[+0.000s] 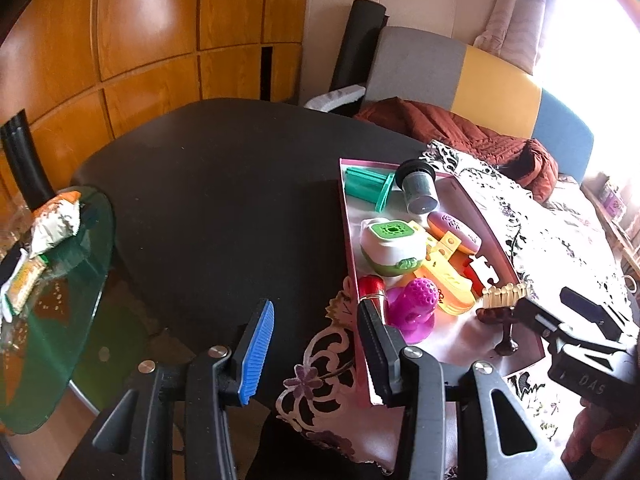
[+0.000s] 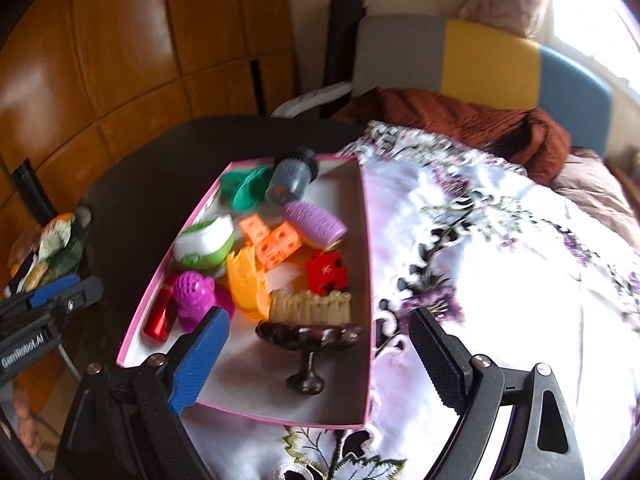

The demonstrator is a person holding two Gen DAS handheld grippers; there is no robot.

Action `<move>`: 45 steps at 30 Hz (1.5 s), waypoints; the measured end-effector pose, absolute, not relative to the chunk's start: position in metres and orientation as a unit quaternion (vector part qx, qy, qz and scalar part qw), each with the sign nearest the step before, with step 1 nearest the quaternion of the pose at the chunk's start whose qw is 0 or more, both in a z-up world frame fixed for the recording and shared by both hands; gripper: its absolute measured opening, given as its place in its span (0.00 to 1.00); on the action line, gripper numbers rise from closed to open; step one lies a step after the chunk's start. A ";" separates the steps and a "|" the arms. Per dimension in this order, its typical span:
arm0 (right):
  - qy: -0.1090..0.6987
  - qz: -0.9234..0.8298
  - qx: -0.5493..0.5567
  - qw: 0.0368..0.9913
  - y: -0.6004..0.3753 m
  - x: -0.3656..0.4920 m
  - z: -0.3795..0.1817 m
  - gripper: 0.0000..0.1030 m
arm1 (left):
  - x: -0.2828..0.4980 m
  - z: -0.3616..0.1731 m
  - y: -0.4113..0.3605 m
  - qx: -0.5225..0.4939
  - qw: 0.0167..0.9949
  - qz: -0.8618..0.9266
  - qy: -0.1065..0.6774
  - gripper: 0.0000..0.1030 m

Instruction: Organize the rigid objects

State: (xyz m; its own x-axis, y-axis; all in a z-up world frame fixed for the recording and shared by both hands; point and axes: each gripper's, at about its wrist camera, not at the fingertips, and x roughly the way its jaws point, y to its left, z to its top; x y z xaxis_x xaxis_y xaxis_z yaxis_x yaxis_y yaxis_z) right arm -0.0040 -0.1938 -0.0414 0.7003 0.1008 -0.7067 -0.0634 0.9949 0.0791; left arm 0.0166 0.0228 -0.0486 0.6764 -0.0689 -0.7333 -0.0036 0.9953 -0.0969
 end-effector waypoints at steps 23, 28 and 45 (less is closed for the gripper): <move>0.339 0.013 0.023 0.940 -0.186 -0.026 -0.022 0.95 | -0.010 -0.026 0.006 -0.011 0.930 0.022 0.367 0.43; 0.338 0.013 0.020 0.941 -0.184 -0.026 -0.020 0.95 | -0.014 -0.022 0.003 -0.007 0.934 0.016 0.358 0.43; 0.335 0.013 0.014 0.942 -0.181 -0.026 -0.020 0.95 | -0.015 -0.019 0.006 -0.011 0.938 -0.001 0.345 0.33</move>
State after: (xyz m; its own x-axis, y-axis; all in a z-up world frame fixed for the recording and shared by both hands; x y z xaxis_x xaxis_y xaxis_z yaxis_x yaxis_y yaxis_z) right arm -0.0262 -0.1812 -0.0200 0.7750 0.0333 -0.6311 -0.0149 0.9993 0.0344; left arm -0.0148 0.0063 -0.0194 0.7618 -0.0104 -0.6478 -0.0050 0.9997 -0.0219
